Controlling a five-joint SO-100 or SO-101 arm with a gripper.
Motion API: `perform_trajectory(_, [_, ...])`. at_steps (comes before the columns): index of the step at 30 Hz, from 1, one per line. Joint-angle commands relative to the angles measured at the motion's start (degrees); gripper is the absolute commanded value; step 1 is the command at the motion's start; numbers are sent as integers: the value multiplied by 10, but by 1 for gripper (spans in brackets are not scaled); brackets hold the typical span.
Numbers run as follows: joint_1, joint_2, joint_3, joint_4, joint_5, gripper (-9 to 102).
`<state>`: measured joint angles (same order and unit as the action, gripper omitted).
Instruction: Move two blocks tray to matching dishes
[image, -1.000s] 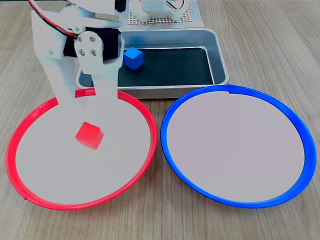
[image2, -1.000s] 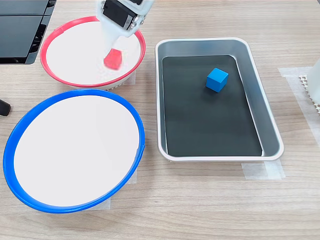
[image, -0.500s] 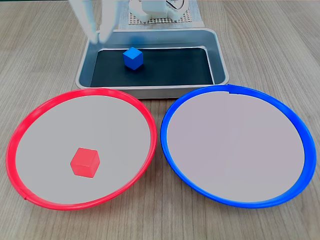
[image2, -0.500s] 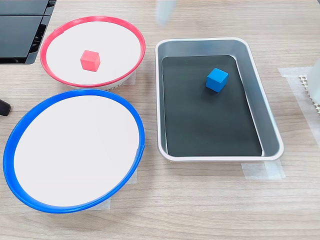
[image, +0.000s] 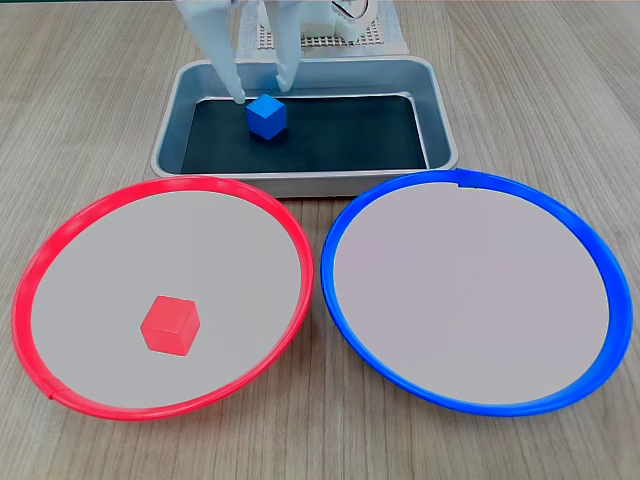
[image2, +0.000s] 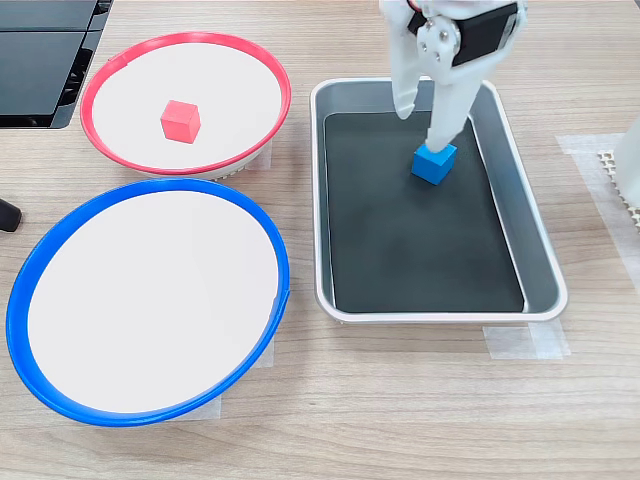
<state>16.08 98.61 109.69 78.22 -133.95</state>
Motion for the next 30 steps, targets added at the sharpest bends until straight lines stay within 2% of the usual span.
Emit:
perform_trajectory(1, [8,18,8,-26,-72,23])
perform_trajectory(3, [20,19,24,-41,-127,25])
perform_trajectory(10, [48,21,91,-105,-183,23])
perform_trajectory(15, [56,25,133,-145,-189,9])
perform_trajectory(19, [35,31,125,-148,-164,6])
perform_trajectory(22, [-31,36,38,-88,-22,0])
perform_trajectory(26, [-116,10,-111,-25,158,0])
perform_trajectory(28, [-162,-31,-219,17,265,0])
perform_trajectory(30, [-212,-93,-320,18,404,0])
